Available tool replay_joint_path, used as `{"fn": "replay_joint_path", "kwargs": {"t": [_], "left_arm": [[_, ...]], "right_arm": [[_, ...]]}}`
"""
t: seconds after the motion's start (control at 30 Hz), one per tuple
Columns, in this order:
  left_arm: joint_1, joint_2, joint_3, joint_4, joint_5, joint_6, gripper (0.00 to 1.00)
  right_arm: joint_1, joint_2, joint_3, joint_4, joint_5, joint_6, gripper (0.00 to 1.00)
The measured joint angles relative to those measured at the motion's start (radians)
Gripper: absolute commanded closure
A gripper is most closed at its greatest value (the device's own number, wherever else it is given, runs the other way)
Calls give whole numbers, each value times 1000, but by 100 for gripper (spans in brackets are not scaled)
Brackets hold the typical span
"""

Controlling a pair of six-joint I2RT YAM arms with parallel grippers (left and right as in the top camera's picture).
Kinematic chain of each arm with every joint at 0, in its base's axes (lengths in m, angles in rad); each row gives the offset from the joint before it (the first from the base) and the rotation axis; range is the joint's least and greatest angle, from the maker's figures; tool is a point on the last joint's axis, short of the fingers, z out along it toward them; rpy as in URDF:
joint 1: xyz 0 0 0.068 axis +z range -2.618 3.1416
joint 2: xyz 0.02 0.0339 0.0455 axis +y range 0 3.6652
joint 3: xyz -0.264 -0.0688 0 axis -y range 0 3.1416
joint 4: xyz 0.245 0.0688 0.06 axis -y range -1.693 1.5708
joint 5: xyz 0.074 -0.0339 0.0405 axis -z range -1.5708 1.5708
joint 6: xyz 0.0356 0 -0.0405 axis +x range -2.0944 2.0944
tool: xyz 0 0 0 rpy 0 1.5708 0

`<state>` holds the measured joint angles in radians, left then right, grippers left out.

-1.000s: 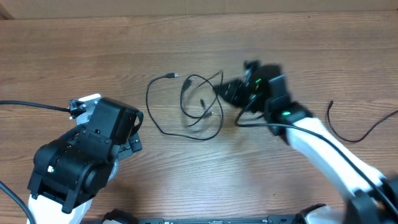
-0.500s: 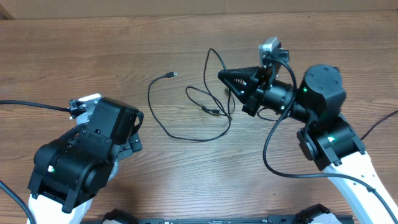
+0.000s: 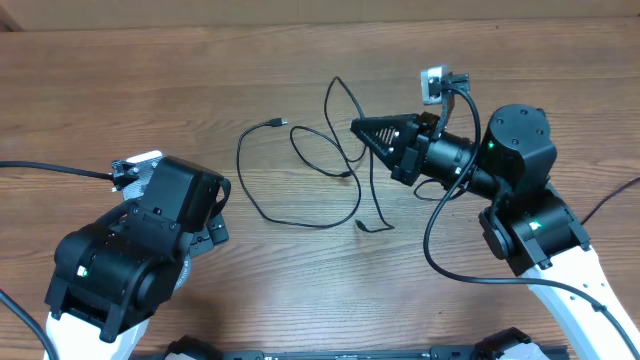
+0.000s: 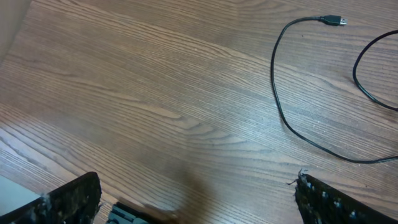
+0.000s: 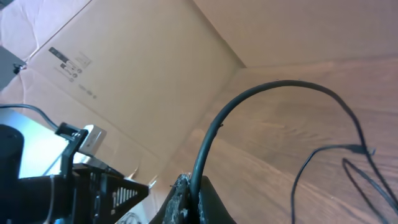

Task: Untangle cables
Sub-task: 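Pull the grasped cable up-right with the right gripper, separating it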

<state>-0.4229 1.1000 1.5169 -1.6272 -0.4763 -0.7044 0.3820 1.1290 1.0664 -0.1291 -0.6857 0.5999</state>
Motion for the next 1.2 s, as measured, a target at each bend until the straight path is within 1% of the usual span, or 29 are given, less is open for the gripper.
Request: {"fn": "replay_joint_path", "kwargs": {"t": [0.17,0.27,0.37,0.5,0.73,0.87,0.93,1.0,1.03,1.07,1.2], "left_arm": [[0,0,0,0,0,0,0],[0,0,0,0,0,0,0],[0,0,0,0,0,0,1],[0,0,0,0,0,0,0],[0,0,0,0,0,0,1],[0,0,0,0,0,0,1],[0,0,0,0,0,0,0],[0,0,-1,1,0,0,0],[0,0,-1,0,0,0,1],[0,0,-1,0,0,0,1],[0,0,-2,0,0,0,1]], "right_arm": [[-24,-2,0,12,-19,11,96],[-121,-16,0,42,-21,18,96],[-274,-31,0,37,-32,51,96],[-373,-32,0,8,-97,82,96],[-400,-32,0,-2,-134,80,96],[-405,-32,0,2,-34,29,96],[-407,-32,0,33,23,12,96],[-409,-32,1,137,52,-1,96],[-409,-32,1,159,50,-3,96],[-409,-32,2,235,20,-6,96],[-409,-34,7,359,-97,-29,96]]}}
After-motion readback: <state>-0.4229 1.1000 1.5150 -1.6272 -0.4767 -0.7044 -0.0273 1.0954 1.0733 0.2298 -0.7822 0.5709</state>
